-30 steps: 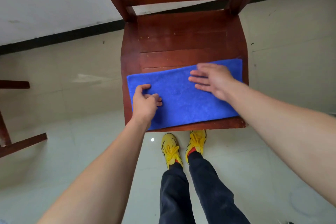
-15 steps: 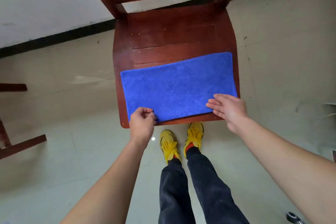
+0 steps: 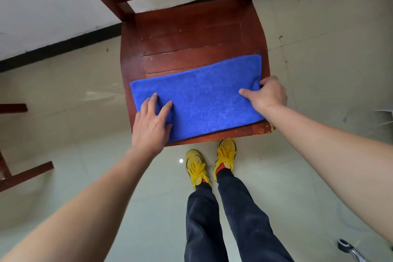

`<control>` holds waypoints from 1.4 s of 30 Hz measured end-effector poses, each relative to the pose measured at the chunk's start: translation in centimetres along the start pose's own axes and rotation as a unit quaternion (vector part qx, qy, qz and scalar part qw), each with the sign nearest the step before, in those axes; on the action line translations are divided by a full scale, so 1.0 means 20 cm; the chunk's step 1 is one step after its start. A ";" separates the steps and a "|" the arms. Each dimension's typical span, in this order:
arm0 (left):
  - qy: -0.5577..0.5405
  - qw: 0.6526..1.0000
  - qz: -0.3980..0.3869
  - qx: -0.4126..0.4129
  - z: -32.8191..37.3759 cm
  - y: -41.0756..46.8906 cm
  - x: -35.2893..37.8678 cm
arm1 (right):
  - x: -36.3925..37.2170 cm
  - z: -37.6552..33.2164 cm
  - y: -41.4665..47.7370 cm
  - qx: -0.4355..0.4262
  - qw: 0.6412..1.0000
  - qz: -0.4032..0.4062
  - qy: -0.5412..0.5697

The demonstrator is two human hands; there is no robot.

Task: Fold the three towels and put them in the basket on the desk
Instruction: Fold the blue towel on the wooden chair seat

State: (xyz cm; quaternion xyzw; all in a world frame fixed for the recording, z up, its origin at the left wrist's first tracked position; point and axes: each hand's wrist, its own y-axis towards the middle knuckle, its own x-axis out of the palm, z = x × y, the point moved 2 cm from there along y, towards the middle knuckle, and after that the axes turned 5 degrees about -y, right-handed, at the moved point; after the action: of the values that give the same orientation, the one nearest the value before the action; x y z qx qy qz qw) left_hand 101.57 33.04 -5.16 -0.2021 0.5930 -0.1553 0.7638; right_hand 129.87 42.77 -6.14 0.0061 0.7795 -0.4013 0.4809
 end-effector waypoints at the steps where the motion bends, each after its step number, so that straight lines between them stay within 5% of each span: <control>1: 0.011 1.000 -0.014 0.002 -0.01 0.01 0.00 | 0.01 0.00 0.02 0.034 0.999 -0.014 0.026; 4: 0.031 0.999 -0.032 0.006 -0.02 0.00 0.00 | 0.00 -0.01 0.03 0.070 0.983 -0.083 0.148; 8: 0.026 0.999 -0.037 -0.001 -0.01 0.00 -0.01 | -0.13 0.00 -0.03 0.012 0.973 -0.124 0.194; 19: -0.118 0.977 0.042 -0.170 -0.24 -0.24 -0.13 | 0.07 -0.51 -0.50 -0.268 0.954 -0.136 0.026; 35: -0.224 0.942 0.092 -0.233 -0.51 -0.40 -0.08 | 0.68 -0.80 -0.68 -0.230 0.954 -0.156 -0.110; 38: -0.223 0.945 0.101 -0.216 -0.50 -0.36 -0.13 | 0.65 -0.79 -0.67 -0.189 0.954 -0.231 -0.014; 42: -0.219 0.957 0.125 -0.142 -0.38 -0.20 -0.23 | 0.49 -0.65 -0.60 -0.110 0.969 -0.179 0.134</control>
State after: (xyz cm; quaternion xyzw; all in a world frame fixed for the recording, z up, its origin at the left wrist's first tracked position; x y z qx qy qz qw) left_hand 93.09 30.82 -1.00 -0.2617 0.4474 0.0754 0.8518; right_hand 110.13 39.17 -3.29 -0.1325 0.8644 -0.3883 0.2908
